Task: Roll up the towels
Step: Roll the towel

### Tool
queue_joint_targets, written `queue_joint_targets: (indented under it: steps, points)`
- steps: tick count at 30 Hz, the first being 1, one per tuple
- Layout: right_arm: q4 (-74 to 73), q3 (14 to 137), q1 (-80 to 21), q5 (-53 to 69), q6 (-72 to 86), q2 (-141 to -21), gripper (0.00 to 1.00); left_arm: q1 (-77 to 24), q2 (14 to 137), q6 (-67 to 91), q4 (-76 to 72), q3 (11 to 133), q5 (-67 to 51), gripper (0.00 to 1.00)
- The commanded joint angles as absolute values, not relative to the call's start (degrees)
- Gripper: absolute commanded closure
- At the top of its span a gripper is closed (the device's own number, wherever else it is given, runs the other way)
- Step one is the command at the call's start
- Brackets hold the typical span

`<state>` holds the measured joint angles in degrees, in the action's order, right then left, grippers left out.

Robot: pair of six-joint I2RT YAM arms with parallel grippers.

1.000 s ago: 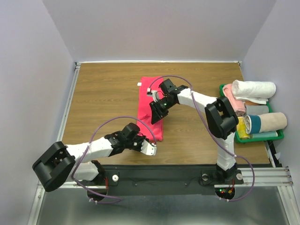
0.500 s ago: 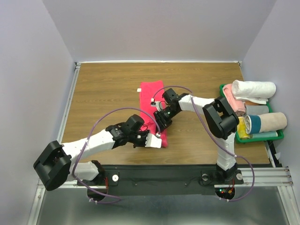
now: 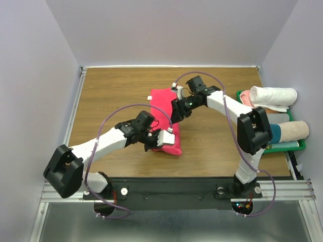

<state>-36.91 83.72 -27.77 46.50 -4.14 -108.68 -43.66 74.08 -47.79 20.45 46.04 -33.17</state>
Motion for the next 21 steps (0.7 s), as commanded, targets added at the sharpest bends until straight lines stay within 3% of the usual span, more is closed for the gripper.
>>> queue_joint_targets:
  steps: [1,9,21]
  points:
    - [-36.91,86.31,-23.04,47.72,-4.48,-105.03,0.33,-40.09,77.15,-46.58,22.67,50.79,-39.11,1.0]
    - [-39.2,85.17,-19.25,49.57,-6.59,-102.84,0.32,-33.76,86.21,-45.7,23.73,58.7,-44.2,1.0]
    - [-39.46,83.93,-19.16,53.78,-5.1,-101.77,0.42,-24.79,100.02,-43.33,21.62,68.2,-47.64,1.0]
